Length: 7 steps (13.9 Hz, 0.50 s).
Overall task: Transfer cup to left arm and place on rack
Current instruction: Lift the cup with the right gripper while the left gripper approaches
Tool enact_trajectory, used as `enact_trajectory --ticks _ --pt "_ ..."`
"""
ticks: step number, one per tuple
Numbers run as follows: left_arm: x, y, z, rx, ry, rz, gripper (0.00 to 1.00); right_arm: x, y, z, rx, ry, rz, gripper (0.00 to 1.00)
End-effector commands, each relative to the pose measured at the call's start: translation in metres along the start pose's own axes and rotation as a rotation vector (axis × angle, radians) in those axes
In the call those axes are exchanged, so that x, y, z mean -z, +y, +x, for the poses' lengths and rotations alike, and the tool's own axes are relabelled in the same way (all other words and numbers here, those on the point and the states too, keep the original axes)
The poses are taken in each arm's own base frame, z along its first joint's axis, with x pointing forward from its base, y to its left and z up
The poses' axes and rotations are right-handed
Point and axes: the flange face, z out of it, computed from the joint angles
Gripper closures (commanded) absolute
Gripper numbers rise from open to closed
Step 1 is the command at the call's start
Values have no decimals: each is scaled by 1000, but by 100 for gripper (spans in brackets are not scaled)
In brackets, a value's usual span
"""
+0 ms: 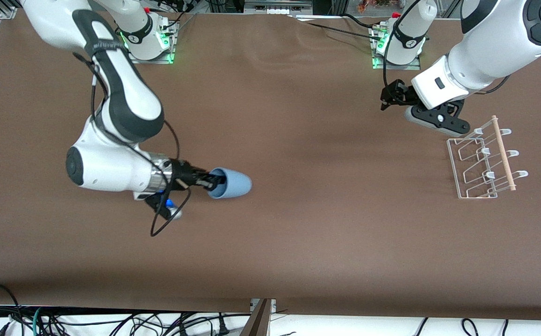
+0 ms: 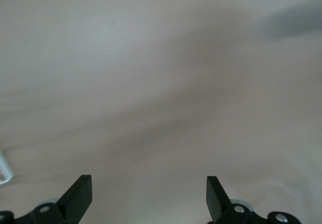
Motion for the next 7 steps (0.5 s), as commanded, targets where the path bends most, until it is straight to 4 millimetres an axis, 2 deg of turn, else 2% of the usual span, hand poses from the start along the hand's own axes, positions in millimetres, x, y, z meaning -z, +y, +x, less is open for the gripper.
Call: enact_trajectory --ticks 1,4,5,7 --pt "-1 12 7 -186 8 -150 0 -5 -45 -46 -67 -61 78 100" --pt "-3 18 17 -416 85 -239 0 -42 -76 -98 -95 -87 94 100" --pt "-4 27 19 -486 105 -233 0 -54 -85 -114 -110 -84 104 100" --pt "-2 43 24 -620 174 -209 0 -68 -95 -133 -116 -81 118 100"
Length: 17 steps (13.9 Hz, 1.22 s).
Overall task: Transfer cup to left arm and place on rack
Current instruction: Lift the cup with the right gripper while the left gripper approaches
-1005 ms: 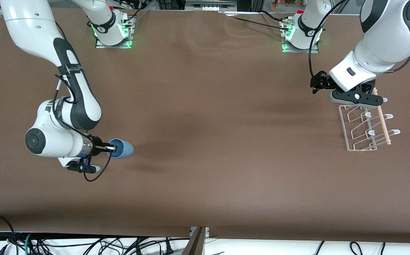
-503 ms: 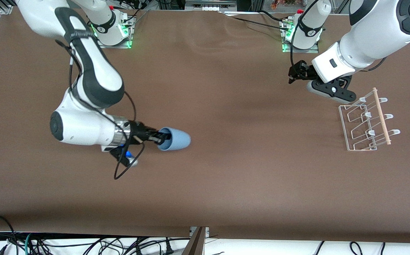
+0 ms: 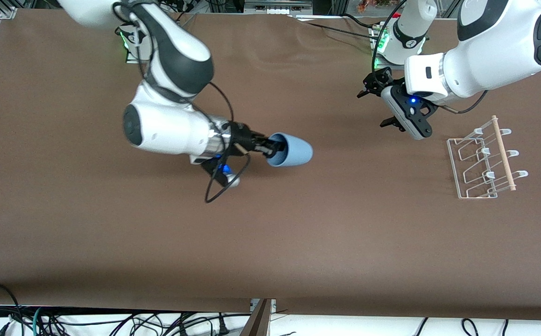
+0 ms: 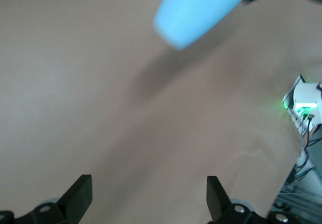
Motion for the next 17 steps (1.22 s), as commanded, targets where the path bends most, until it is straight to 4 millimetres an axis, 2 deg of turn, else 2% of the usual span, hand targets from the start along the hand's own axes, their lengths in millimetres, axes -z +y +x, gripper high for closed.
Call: enact_trajectory --ticks 1,3,5,8,10,12,15,16,17 --pt "-3 21 22 -235 69 21 0 -20 -10 -24 -16 -30 22 100" --pt "-14 25 30 -358 86 39 0 -42 -13 -49 -16 -71 18 100" --pt "-17 19 35 -484 110 72 0 -52 -16 -63 -19 -83 32 100" --pt "-24 15 35 -546 105 64 0 -49 -22 -70 -13 -89 45 100" --pt "-38 29 37 -568 89 35 0 -51 -24 -77 -5 -92 47 100" --pt "-44 31 34 -577 79 26 0 -42 -30 -78 -1 -87 72 100" --pt "-51 39 36 -607 75 14 0 -43 -33 -82 0 -87 88 100" --pt "-51 38 36 -606 79 10 8 -43 -33 -82 4 -87 90 100" --pt "-53 38 37 -619 85 0 48 -42 -33 -81 1 -87 92 100"
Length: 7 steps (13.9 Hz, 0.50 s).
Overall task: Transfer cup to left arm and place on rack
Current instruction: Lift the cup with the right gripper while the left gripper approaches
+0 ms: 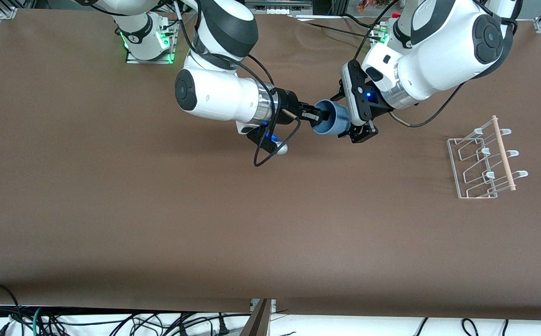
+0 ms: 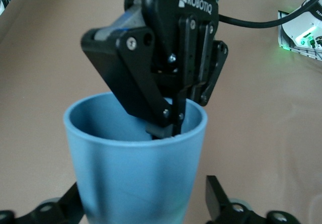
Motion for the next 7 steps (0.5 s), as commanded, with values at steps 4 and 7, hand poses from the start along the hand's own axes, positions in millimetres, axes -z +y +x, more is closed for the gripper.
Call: enact_trajectory --ticks 4,7 --pt "-4 2 0 -22 59 -48 92 6 -8 -1 -17 -1 46 97" --pt "-1 3 -1 -23 56 -55 92 16 -9 8 -33 -1 62 45"
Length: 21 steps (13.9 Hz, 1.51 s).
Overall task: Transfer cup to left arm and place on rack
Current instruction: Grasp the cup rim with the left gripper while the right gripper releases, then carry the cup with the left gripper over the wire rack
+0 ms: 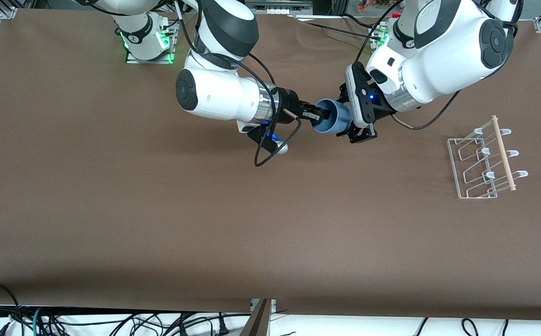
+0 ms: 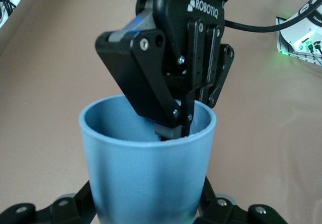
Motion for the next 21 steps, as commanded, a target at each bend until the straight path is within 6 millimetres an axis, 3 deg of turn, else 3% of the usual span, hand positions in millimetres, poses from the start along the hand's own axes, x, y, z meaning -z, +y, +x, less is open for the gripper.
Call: enact_trajectory --ticks 1,4,8,12,15,18,19,21 --pt "0 7 2 -18 19 -51 92 26 -9 15 -17 3 60 16" --pt "5 8 -2 -17 0 -70 92 68 2 51 -57 -8 21 9" --pt "6 7 -18 -4 -89 -90 92 171 17 82 -74 6 -22 4" --pt "21 -1 -45 85 -390 -24 97 281 73 150 -33 -3 -63 4" --pt "7 -11 -82 96 -678 -32 100 364 127 195 13 134 -150 4" --pt "1 -22 -126 128 -1006 -60 100 401 160 220 7 268 -266 5" --pt "-4 -26 -137 138 -1119 -60 100 409 167 225 5 288 -281 10" --pt "-8 -35 -154 198 -1300 -3 98 419 172 226 20 335 -327 12"
